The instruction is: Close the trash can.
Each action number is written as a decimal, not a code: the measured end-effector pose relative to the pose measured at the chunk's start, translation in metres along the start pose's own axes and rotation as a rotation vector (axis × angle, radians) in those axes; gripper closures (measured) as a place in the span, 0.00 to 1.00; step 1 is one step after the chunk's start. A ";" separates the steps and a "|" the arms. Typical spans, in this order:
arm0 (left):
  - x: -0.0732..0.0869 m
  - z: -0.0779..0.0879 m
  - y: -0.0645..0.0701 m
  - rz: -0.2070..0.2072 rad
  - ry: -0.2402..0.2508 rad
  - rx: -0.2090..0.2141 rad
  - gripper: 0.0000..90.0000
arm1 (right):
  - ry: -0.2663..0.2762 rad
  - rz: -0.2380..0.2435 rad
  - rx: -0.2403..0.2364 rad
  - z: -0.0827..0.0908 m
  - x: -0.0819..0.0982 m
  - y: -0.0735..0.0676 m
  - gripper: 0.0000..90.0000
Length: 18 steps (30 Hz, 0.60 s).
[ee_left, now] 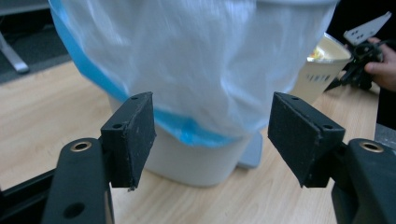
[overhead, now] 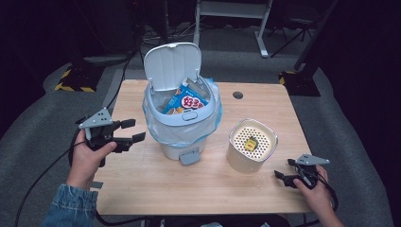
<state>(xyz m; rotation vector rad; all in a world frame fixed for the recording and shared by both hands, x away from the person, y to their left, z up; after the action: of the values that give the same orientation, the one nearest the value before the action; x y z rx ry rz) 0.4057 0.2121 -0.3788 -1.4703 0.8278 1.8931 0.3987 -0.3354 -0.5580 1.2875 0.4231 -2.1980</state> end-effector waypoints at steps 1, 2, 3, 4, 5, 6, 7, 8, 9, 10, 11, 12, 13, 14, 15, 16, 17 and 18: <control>-0.005 0.000 -0.002 -0.006 0.002 -0.009 0.36 | 0.000 0.001 0.000 0.000 0.000 0.000 0.19; -0.009 -0.001 -0.006 -0.016 -0.001 -0.024 0.36 | 0.000 0.000 0.000 0.000 0.000 0.000 0.19; -0.014 -0.002 -0.010 -0.031 -0.012 -0.051 0.36 | 0.000 0.001 -0.001 0.000 0.000 0.000 0.19; -0.019 -0.003 -0.012 -0.042 -0.011 -0.060 0.36 | 0.000 0.000 0.000 0.000 0.000 0.000 0.19; -0.025 -0.005 -0.014 -0.043 -0.003 -0.057 0.36 | 0.000 0.001 -0.001 0.000 0.000 0.000 0.19; -0.029 -0.006 -0.015 -0.040 0.006 -0.053 0.36 | 0.000 0.000 -0.001 0.000 0.000 0.000 0.19; -0.034 -0.008 -0.016 -0.040 0.013 -0.052 0.36 | 0.000 0.000 -0.001 0.000 0.000 0.000 0.19; -0.039 -0.010 -0.018 -0.043 0.018 -0.056 0.36 | 0.000 0.001 -0.001 0.000 0.000 0.000 0.19; -0.043 -0.012 -0.020 -0.047 0.021 -0.058 0.36 | 0.000 0.000 0.000 0.000 0.000 0.000 0.19; -0.047 -0.014 -0.021 -0.044 0.025 -0.057 0.36 | 0.000 0.001 0.000 0.000 0.000 0.000 0.19; -0.051 -0.016 -0.022 -0.041 0.031 -0.056 0.36 | 0.000 0.000 -0.001 0.000 0.000 0.000 0.19; -0.055 -0.017 -0.023 -0.040 0.035 -0.055 0.36 | 0.000 0.000 0.000 0.000 0.000 0.000 0.19; -0.060 -0.020 -0.024 -0.040 0.043 -0.056 0.36 | 0.000 0.000 0.000 0.000 0.000 0.000 0.19; -0.063 -0.021 -0.025 -0.041 0.049 -0.056 0.36 | 0.000 0.000 -0.001 0.000 0.000 0.000 0.19; -0.067 -0.022 -0.026 -0.040 0.057 -0.057 0.36 | 0.000 0.000 0.000 0.000 0.000 0.000 0.19; -0.071 -0.022 -0.027 -0.039 0.065 -0.062 0.36 | 0.000 0.000 -0.001 0.000 0.000 0.000 0.19; -0.075 -0.023 -0.029 -0.032 0.075 -0.070 0.36 | 0.000 -0.001 -0.002 0.000 0.000 0.000 0.19; -0.079 -0.024 -0.031 -0.030 0.085 -0.077 0.36 | 0.001 -0.001 -0.003 0.000 0.000 0.000 0.19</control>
<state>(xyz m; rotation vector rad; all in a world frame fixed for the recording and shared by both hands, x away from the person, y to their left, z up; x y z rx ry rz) 0.4603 0.2065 -0.3104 -1.6112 0.7742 1.8700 0.3986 -0.3353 -0.5580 1.2867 0.4271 -2.1969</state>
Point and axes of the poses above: each handheld gripper's, and its own axes: z roughly backward along the jaws, x roughly out of its underside, y roughly to its right, the point moved 8 cm from there along -z, roughly forward along the jaws, and after that the axes turned 13 degrees about y, right-handed, at the moved point
